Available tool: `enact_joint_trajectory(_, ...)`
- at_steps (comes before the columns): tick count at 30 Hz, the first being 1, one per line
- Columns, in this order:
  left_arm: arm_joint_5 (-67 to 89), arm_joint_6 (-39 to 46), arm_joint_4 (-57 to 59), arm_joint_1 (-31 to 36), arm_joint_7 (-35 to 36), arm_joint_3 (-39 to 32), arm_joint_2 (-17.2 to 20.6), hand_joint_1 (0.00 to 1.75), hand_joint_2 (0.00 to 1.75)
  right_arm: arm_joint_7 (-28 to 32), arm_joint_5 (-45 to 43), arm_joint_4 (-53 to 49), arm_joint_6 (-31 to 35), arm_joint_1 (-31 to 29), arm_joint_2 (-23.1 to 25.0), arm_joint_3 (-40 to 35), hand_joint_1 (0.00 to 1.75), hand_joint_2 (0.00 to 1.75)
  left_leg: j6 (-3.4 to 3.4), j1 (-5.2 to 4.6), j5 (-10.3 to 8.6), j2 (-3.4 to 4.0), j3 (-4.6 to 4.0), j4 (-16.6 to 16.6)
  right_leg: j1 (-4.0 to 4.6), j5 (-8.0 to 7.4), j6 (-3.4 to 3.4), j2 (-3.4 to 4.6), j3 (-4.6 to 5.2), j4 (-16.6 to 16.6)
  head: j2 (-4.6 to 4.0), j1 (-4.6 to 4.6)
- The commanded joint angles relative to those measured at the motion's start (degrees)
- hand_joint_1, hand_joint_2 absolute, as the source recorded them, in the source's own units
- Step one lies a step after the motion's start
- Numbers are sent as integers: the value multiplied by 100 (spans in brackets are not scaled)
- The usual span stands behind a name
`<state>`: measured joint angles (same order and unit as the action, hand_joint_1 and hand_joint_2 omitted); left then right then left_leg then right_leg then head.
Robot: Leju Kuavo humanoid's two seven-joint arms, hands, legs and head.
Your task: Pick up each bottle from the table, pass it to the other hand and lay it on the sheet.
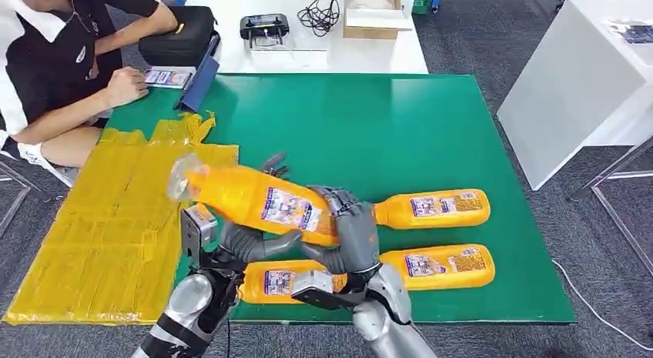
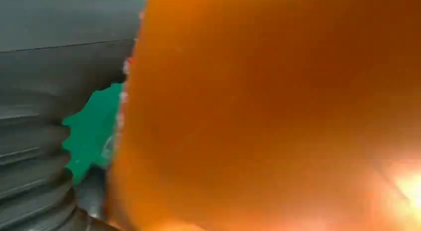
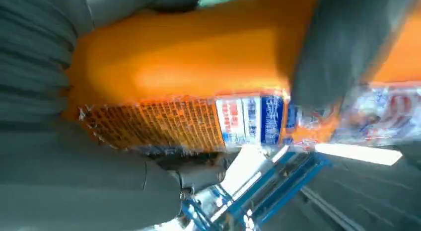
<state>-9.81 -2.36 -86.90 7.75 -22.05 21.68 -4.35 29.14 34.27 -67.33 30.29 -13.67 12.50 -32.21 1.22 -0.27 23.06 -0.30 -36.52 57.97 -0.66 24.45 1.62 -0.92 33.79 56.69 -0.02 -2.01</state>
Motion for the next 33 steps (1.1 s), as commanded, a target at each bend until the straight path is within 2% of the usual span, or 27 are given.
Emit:
enact_joint_trajectory(1,-304,8,265,404,-60,255,107,0,175,-162,114,1622,-73,-577,17,-1138,175,175,-8,7,3,-2,20,-8,7,3,-5,0,-21,-11,0,2)
enact_joint_trajectory(7,-688,-17,95,339,-177,165,32,0,175,-229,-24,1769,-239,-594,1,-1104,175,175,-10,10,8,-10,33,-7,8,10,-6,-6,-37,-14,0,0)
enact_joint_trajectory(8,-772,40,49,314,-198,107,-14,58,175,-259,-27,1810,-240,-588,-2,-1088,175,175,-9,9,5,-11,26,-8,7,8,-5,-8,-30,-13,0,2)
enact_joint_trajectory(9,-794,63,35,310,-200,92,-26,134,175,-256,-27,1817,-237,-581,-4,-1085,175,175,-11,11,10,-11,34,-4,10,12,-7,-7,-40,-13,0,0)
enact_joint_trajectory(11,-826,115,17,304,-205,60,-53,175,175,-249,-22,1816,-206,-553,-3,-1071,175,175,-8,8,4,-10,18,-4,6,6,-5,-8,-21,-9,0,0)
enact_joint_trajectory(17,-771,208,65,339,-203,99,-38,175,175,-213,-47,1728,-101,-489,1,-1022,175,175,-12,12,8,-17,31,-4,11,12,-8,-14,-37,-12,0,0)
enact_joint_trajectory(19,-521,315,94,360,-282,214,5,175,175,-68,-143,1459,-25,-399,-39,-982,175,175,-6,6,0,-12,9,-4,5,4,-4,-12,-10,-7,0,0)
enact_joint_trajectory(22,-250,500,36,337,-385,293,9,175,175,-91,-204,987,-60,-277,-139,-987,175,175,-10,11,7,-20,23,-2,10,13,-6,-18,-28,-9,0,2)
enact_joint_trajectory(23,-168,576,13,339,-406,304,23,175,175,-130,-229,816,-99,-236,-180,-988,145,175,-9,9,7,-21,21,-3,8,13,-5,-20,-25,-9,0,0)
enact_joint_trajectory(24,-106,636,3,342,-422,304,33,175,175,-144,-242,696,-112,-208,-210,-985,5,175,-7,9,4,-17,11,-1,7,9,-4,-17,-14,-6,0,0)
enact_joint_trajectory(25,67,752,1,352,-430,337,54,175,175,-129,-278,555,-11,-147,-209,-934,0,175,-9,11,10,-24,24,0,9,16,-6,-22,-31,-8,0,0)
enact_joint_trajectory(27,655,1085,6,393,-436,446,141,175,175,-200,-344,22,-14,11,-310,-906,0,175,-7,6,4,-17,11,-1,5,9,-3,-16,-14,-5,0,2)
enact_joint_trajectory(32,659,1089,4,392,-436,434,145,175,175,-255,-336,-74,-24,38,-332,-904,0,175,-9,6,7,-9,15,-1,5,9,-5,-7,-19,-5,0,4)
enact_joint_trajectory(33,1513,1659,22,449,-516,477,239,175,175,-246,-310,-234,-19,89,-372,-911,0,175,-7,7,4,-2,7,0,6,4,-4,-1,-8,-5,0,0)
